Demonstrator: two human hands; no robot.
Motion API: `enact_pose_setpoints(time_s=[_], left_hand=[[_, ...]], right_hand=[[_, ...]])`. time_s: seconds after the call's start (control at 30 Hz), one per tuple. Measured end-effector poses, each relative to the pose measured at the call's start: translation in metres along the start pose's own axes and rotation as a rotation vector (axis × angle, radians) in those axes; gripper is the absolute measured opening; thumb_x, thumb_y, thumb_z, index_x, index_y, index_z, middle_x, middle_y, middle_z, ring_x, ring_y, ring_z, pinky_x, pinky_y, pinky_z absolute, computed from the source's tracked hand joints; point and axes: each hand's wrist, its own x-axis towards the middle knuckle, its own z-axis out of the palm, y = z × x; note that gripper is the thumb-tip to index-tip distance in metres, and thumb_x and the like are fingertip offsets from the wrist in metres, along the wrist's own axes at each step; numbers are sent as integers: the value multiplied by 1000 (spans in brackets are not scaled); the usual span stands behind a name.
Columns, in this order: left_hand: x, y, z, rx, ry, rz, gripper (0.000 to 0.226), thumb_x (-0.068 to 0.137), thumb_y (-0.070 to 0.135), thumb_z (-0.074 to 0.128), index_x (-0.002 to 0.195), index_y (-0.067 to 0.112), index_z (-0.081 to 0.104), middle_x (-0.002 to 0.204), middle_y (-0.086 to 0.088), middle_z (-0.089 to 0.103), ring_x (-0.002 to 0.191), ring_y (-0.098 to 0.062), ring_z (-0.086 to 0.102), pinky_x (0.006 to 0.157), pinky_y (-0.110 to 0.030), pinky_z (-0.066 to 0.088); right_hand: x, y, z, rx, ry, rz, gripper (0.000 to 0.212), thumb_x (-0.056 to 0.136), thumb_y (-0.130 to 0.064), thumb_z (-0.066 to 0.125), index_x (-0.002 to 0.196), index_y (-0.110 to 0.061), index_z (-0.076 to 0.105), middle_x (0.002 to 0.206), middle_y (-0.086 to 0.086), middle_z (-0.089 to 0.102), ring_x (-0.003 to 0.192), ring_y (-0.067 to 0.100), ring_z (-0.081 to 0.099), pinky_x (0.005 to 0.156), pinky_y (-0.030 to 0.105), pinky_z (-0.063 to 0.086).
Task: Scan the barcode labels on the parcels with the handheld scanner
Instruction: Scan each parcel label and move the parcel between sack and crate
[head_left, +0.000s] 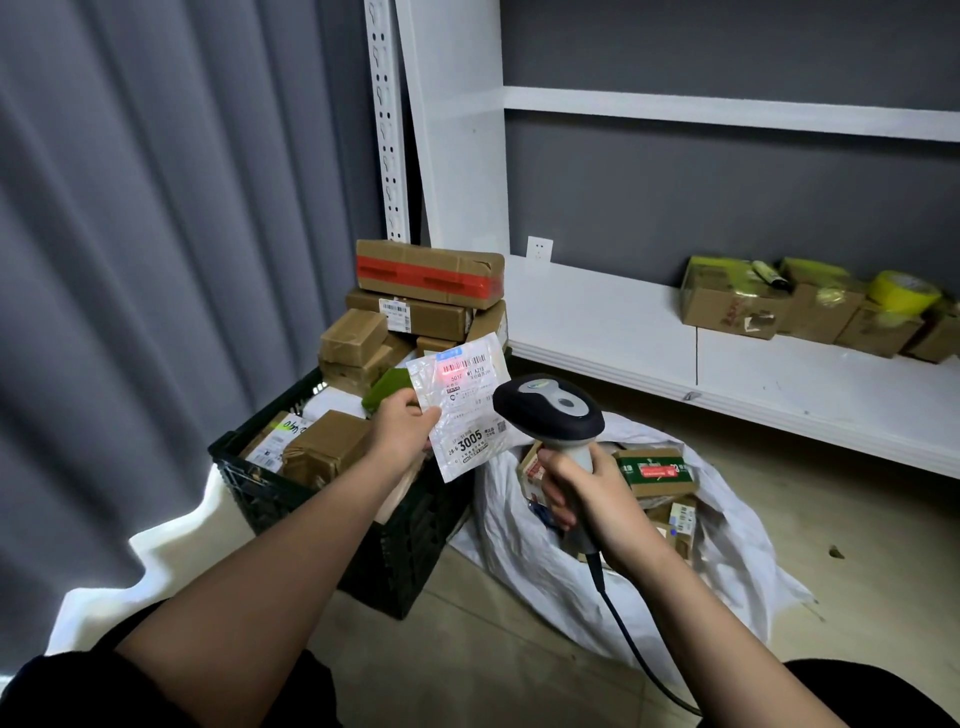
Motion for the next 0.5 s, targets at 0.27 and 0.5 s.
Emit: enact_pose_setpoints(time_s=[0.27, 0.5], left_hand=[[4, 0, 10, 32, -13, 11, 9, 93, 7, 58, 100, 12, 58, 97, -10, 69, 86, -28, 69, 79, -46, 58], [8, -6, 42, 6, -98, -42, 12, 92, 0, 56, 103, 4, 57, 90, -11, 64, 77, -22, 63, 68, -36, 56]], right_hand=[[3, -1, -8, -3, 21, -11, 30, 78, -32, 66, 90, -13, 45, 52, 1, 39, 39, 14, 29, 44, 25, 21], [0, -8, -36, 63, 159, -39, 12, 95, -11, 59, 97, -12, 48, 54, 7, 40, 37, 13, 30, 38, 21, 26]])
